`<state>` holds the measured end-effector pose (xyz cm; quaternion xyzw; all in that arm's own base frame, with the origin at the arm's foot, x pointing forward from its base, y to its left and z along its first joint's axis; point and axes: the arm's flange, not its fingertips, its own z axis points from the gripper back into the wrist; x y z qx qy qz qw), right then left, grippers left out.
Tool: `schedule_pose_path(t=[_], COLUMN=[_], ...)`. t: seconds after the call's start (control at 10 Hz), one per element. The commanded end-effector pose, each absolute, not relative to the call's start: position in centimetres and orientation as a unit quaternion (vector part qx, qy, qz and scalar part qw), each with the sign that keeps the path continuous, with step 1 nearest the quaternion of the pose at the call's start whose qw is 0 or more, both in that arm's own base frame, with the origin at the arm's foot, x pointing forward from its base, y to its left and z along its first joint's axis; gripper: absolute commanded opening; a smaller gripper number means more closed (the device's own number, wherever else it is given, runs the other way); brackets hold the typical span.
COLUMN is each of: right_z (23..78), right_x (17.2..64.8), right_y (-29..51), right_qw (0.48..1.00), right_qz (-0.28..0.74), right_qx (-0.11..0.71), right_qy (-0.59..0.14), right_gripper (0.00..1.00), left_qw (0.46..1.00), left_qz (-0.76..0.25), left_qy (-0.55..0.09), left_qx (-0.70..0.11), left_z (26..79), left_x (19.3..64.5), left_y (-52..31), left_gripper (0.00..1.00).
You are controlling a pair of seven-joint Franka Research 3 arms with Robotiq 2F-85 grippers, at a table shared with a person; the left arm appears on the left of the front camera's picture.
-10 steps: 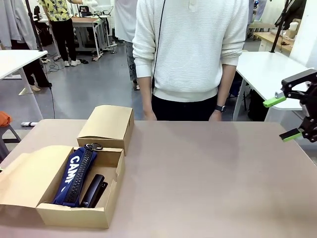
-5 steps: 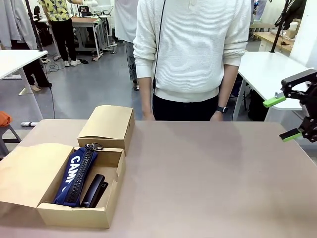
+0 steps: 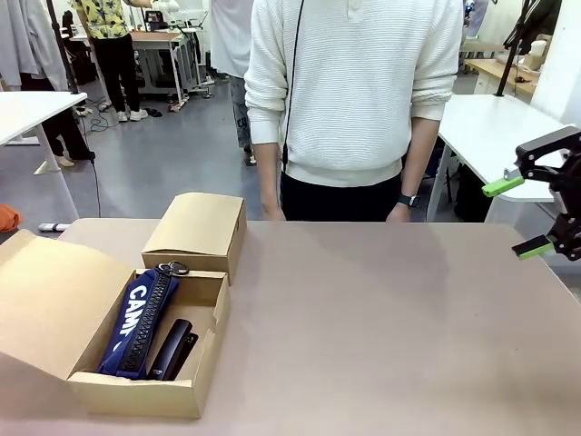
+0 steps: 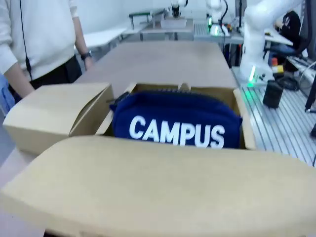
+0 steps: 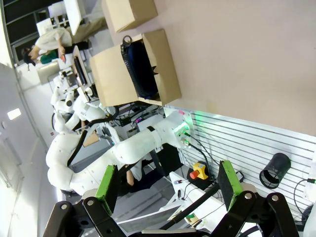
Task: Place items inside the box.
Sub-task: Close the lid of the Mailer Box closest to the robot.
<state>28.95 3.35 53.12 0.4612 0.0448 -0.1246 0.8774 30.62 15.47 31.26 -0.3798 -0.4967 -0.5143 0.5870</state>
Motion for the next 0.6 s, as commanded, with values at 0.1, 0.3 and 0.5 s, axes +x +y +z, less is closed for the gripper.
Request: schedule_pose_path(t=[0.1, 0.3, 0.5], right_z=[53.1, 53.1, 53.1], right_x=[29.1, 29.1, 29.1], right_y=[3.2, 3.2, 3.2], right_qw=[0.878, 0.878, 0.878], right_qz=[-0.113, -0.113, -0.113], right_qx=[0.463, 0.463, 0.463], right_qy=[0.04, 0.04, 0.04], right_gripper=[1.0, 1.0, 1.0], left_qw=[0.548, 0.527, 0.502], left_qz=[-0.495, -0.487, -0.505], left_qy=[-0.551, -0.566, -0.562], left_qx=[-0.389, -0.407, -0.421], left_z=[32.5, 35.6, 36.6], left_x=[28.1, 27.0, 26.9], left_y=[13.4, 8.6, 2.4], left_gripper=[1.0, 1.0, 1.0])
